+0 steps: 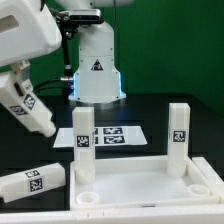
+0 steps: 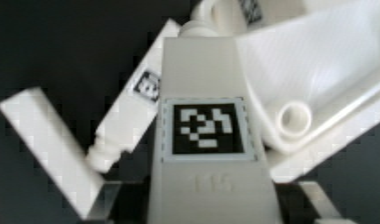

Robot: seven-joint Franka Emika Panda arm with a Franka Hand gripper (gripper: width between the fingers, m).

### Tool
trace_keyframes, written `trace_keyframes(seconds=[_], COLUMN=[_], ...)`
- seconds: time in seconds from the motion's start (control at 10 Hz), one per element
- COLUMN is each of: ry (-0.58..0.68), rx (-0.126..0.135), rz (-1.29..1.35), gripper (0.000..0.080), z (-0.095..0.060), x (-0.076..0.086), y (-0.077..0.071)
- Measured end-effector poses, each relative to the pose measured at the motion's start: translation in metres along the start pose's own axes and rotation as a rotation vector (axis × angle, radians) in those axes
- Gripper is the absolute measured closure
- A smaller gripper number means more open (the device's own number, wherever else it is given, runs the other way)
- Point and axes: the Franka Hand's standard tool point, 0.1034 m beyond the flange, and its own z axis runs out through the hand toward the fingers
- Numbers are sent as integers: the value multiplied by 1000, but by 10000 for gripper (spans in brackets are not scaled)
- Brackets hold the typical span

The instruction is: Assemble desk

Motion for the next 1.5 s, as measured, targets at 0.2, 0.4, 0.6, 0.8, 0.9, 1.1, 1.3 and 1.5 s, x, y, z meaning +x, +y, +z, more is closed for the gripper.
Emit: trace_keyframes(seconds=[0.2,0.4,0.6,0.8,0.9,1.1,1.3,1.5], ry=[136,289,424,515,483,486,482,428], rx=[-33,-48,-29,-10,-26,-20,-76,-104], rz=[-46,-87,-20,-51,-42,-44,-243,-327], gripper=[515,515,515,515,515,515,514,514], z=[-8,-9,3,7,18,13,22,40], x=[15,31,6,-15,-23,-19,-30,-40], y=[-6,-41,-105,-145,-136,-140,-176,-211])
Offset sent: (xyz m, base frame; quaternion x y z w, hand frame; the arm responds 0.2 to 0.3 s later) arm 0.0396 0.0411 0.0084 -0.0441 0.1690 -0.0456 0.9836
